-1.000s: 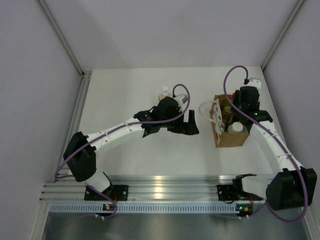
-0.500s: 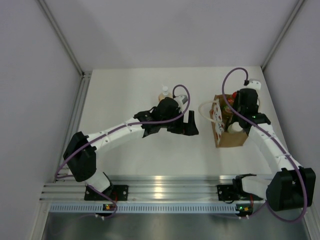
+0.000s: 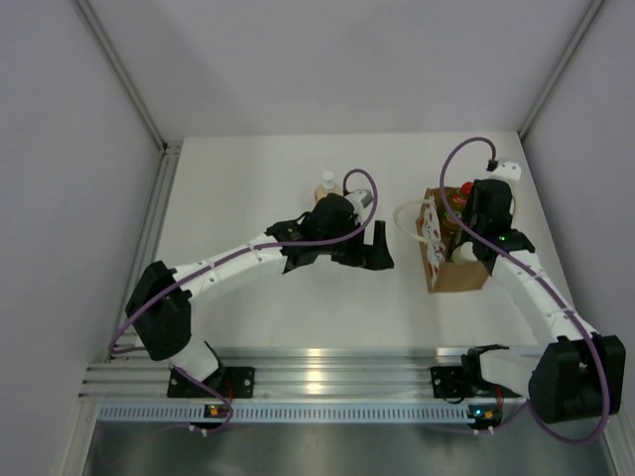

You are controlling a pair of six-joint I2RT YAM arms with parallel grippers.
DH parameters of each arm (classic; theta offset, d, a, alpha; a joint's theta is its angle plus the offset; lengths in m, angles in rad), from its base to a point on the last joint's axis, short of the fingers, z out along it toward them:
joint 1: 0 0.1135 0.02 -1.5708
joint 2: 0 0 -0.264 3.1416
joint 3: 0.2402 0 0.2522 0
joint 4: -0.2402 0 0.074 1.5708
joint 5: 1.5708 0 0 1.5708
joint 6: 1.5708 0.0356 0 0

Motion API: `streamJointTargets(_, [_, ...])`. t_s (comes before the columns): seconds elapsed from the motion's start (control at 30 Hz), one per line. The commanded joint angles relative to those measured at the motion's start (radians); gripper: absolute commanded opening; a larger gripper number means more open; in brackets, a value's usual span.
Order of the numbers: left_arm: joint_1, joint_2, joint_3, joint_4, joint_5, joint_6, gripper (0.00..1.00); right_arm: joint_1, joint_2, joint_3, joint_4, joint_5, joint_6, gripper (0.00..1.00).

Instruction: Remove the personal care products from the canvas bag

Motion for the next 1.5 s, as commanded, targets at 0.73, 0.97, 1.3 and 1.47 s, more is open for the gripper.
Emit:
streamJointTargets(0.73, [-0.007,-0.088,-0.057,0.040,-0.030,0.031,0.98,-0.018,-0.139,-0.018,0.213,-0.050,-0.076,0.00])
streamJointTargets(0.97, [-0.007,-0.122,-0.072,0.042,-0.069,0.038,0.98,-0.017,-0.151,-0.002,0.211,-0.050,-0.090,0.00])
streamJointTargets(1.3, [-0.007,-0.200,-0.116,0.039,-0.162,0.040,0.98,-0.017,-0.162,0.025,0.205,-0.064,-0.087,0.00])
streamJointTargets(1.47, [-0.007,-0.197,-0.119,0.040,-0.156,0.037,0.98,-0.017,-0.133,0.013,0.214,-0.075,-0.084,0.00])
